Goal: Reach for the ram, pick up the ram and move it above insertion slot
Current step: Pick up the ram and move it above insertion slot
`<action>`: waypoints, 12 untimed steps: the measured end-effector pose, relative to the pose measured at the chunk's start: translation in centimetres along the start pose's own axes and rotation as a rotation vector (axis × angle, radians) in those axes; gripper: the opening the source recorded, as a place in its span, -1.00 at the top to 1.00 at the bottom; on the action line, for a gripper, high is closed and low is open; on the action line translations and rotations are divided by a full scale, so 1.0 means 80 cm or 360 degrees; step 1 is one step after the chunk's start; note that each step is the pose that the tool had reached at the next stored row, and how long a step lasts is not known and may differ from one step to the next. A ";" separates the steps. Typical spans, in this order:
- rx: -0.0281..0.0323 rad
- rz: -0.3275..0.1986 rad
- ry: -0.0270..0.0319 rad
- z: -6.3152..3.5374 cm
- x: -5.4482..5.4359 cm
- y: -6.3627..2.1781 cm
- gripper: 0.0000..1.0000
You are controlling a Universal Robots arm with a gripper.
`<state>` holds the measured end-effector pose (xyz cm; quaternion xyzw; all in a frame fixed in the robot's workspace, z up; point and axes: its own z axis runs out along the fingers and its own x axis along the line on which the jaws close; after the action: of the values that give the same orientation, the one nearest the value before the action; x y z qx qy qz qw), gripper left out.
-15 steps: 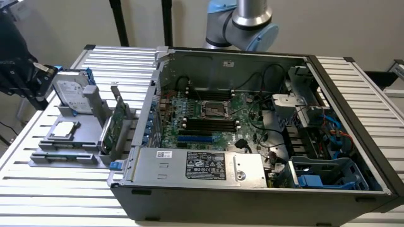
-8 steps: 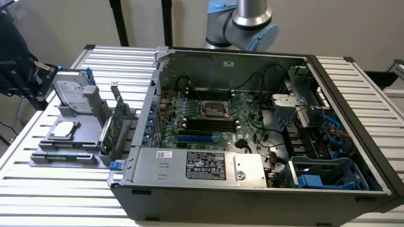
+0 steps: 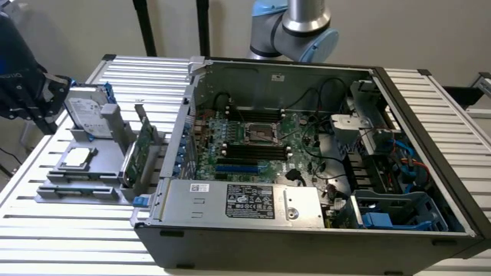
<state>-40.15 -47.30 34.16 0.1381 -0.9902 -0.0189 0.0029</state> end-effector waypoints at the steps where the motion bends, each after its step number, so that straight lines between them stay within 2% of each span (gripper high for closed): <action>1: 0.00001 -0.0029 0.00012 0.000 0.000 0.000 0.79; 12: 0.00003 -0.0347 0.00134 0.001 0.000 0.000 0.79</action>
<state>-40.15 -47.30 34.07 0.2450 -0.9693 -0.0184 0.0050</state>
